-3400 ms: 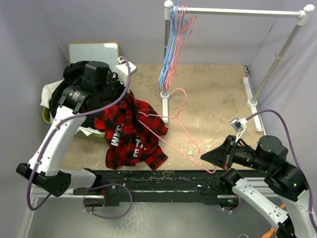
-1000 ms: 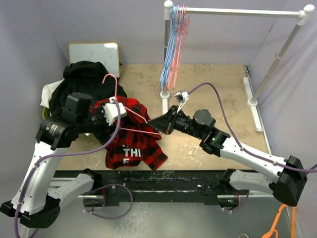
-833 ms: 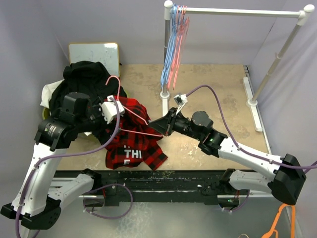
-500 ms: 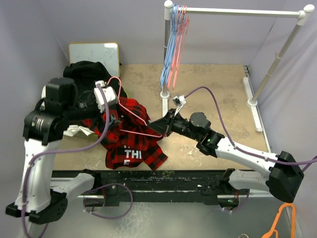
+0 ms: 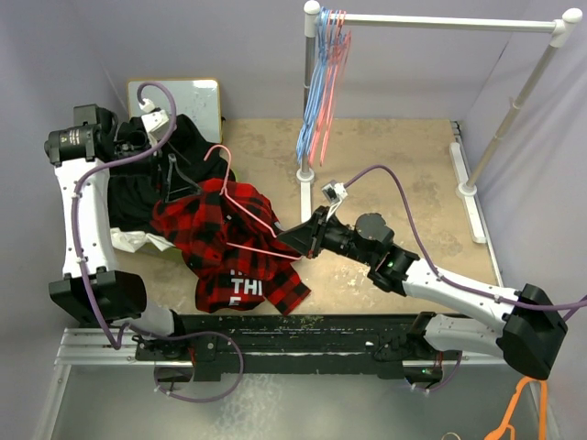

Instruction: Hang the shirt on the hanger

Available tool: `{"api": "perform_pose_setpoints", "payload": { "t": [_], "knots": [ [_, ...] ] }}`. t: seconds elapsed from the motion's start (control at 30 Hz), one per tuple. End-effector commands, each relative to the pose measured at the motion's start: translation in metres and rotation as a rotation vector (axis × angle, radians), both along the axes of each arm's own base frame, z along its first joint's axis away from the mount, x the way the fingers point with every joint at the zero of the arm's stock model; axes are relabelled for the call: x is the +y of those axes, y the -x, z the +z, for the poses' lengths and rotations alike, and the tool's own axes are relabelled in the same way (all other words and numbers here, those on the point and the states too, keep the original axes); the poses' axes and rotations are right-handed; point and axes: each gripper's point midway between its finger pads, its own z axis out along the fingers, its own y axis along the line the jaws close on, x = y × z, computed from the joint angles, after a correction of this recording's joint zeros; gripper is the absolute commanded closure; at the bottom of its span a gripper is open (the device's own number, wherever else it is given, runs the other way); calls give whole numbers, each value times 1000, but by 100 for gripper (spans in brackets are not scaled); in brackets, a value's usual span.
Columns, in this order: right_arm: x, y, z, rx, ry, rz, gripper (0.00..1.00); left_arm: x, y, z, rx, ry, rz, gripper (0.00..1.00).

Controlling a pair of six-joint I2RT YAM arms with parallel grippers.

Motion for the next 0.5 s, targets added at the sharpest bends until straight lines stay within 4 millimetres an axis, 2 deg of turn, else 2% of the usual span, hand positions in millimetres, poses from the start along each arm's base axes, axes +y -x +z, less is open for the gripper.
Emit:
{"api": "perform_pose_setpoints", "payload": {
  "t": [0.0,0.07,0.23,0.47],
  "knots": [
    [0,-1,18,-60,-18,6,100,-27,14,16,-79,37,-121,8],
    [1,-1,18,-59,-18,6,100,-32,13,6,-54,28,-147,10],
    [4,-3,19,-59,-17,8,100,-25,-2,-17,-27,-23,-151,11],
    [10,-4,22,-66,-13,28,100,-15,-11,-49,31,-81,-161,13]
  ]
}}
